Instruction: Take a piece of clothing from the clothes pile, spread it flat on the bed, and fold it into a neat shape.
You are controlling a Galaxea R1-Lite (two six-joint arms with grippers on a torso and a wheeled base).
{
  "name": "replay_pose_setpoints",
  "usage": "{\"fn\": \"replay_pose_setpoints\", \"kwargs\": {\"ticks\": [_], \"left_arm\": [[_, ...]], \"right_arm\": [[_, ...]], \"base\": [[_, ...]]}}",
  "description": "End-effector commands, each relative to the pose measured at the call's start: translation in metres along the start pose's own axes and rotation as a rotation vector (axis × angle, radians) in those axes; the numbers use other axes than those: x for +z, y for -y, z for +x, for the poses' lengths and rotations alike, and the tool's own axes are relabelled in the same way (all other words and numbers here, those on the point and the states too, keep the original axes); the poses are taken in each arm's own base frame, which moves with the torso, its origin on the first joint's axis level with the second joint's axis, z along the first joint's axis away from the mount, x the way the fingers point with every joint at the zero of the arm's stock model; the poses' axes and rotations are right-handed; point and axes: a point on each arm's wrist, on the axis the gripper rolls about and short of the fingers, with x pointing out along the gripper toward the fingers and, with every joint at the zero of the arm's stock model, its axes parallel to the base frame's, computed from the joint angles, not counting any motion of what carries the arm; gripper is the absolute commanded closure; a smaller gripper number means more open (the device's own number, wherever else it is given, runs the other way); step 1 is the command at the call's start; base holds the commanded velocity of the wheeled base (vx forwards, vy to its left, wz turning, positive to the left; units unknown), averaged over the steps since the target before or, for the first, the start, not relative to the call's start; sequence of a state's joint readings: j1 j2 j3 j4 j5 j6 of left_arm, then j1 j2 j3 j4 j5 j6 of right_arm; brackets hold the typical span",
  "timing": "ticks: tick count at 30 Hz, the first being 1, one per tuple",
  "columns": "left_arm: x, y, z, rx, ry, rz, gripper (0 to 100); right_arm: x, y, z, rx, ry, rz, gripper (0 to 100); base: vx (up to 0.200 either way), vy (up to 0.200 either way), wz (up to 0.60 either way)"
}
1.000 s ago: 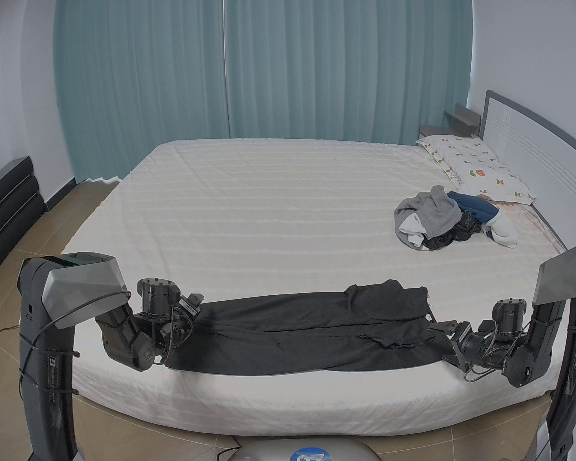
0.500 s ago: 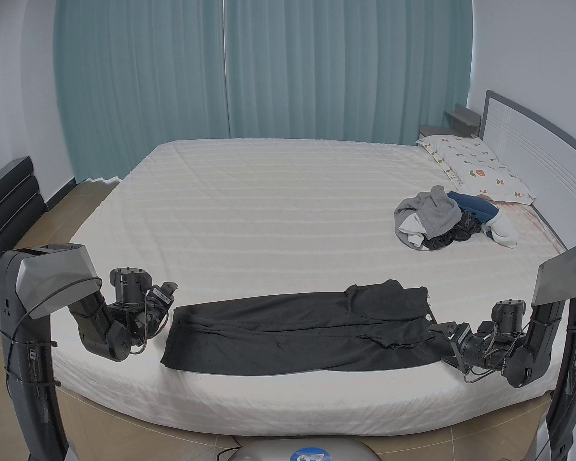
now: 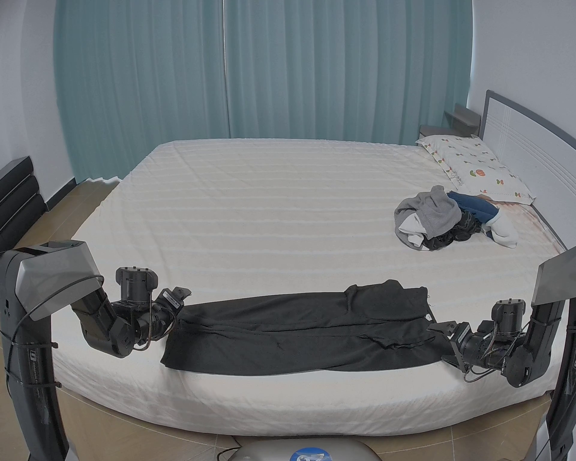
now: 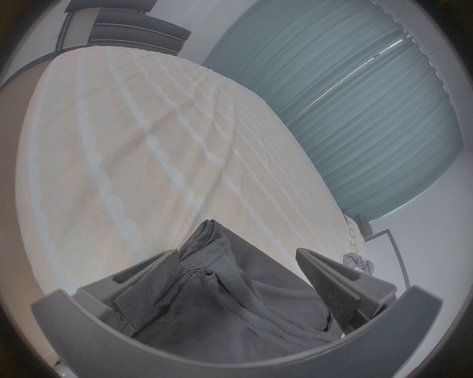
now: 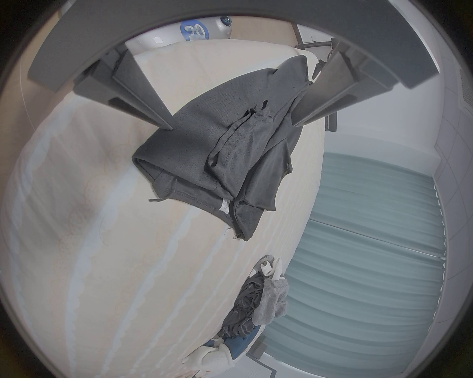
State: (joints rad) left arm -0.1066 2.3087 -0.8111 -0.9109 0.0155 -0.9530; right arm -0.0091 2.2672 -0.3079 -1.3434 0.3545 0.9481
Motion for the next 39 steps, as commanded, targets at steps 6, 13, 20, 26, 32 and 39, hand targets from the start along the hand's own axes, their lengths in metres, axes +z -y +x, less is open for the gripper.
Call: {"fn": "replay_pose_setpoints", "kwargs": {"ticks": [6, 13, 20, 26, 32, 39], "left_arm": [[-0.015, 0.000, 0.015, 0.020, -0.030, 0.051, 0], [-0.015, -0.002, 0.015, 0.033, -0.025, 0.053, 100], [-0.006, 0.001, 0.011, 0.049, 0.048, 0.058, 100], [-0.006, 0.003, 0.004, 0.043, 0.061, 0.054, 100], [-0.006, 0.001, -0.002, 0.047, 0.058, 0.053, 100], [-0.007, 0.010, -0.001, -0.019, 0.077, 0.011, 100]], "right_arm": [[0.000, 0.000, 0.000, -0.001, 0.000, 0.000, 0], [0.000, 0.001, 0.001, -0.004, -0.003, -0.003, 0], [-0.002, 0.003, 0.002, 0.007, 0.008, -0.008, 0], [-0.005, 0.002, 0.002, 0.017, 0.006, -0.017, 0], [-0.005, 0.002, 0.002, 0.016, 0.007, -0.016, 0], [-0.004, 0.000, 0.002, 0.024, 0.013, -0.017, 0]], "base": [[0.000, 0.000, 0.00], [0.000, 0.000, 0.00], [0.000, 0.000, 0.00], [0.000, 0.000, 0.00], [0.000, 0.000, 0.00], [0.000, 0.000, 0.00]]}}
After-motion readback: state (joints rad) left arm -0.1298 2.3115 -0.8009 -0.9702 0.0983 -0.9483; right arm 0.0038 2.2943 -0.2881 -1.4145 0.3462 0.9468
